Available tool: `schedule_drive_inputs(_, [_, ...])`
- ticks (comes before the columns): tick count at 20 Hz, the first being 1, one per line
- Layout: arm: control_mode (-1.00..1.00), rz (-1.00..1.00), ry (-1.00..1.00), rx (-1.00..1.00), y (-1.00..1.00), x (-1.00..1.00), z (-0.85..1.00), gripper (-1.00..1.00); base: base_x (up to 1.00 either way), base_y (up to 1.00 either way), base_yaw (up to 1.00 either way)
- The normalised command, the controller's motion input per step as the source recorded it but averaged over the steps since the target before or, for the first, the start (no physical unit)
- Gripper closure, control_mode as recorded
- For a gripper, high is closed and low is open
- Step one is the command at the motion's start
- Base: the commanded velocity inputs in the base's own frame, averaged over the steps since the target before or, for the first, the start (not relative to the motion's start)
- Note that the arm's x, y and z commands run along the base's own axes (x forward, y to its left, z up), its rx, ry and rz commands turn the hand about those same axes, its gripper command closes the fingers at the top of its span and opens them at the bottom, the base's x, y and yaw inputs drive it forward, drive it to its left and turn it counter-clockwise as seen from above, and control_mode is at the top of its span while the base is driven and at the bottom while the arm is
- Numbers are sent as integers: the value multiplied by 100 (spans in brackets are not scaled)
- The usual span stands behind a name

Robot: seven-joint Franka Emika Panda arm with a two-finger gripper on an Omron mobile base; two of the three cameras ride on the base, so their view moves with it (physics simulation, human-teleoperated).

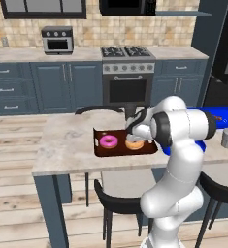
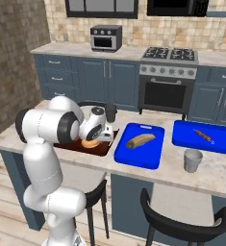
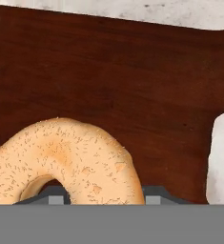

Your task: Take the donuts from the fridge and place them on the empty tray on the dining counter.

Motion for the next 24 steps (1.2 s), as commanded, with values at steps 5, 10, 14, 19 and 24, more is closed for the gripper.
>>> schedule_drive_inputs(5, [-100, 1, -2, 0, 0, 30, 0, 100, 0, 0, 0])
schedule_drive_inputs(10, [-100, 1, 0, 0, 0, 17, -4, -100, 0, 0, 0])
schedule_drive_inputs(14, [-100, 0, 0, 0, 0, 1, -1, -100, 0, 0, 0])
schedule_drive_inputs(19, [-100, 0, 0, -1, 0, -8, 16, -100, 0, 0, 0])
schedule_drive_inputs(24, [-100, 0, 0, -3, 0, -20, 50, -100, 0, 0, 0])
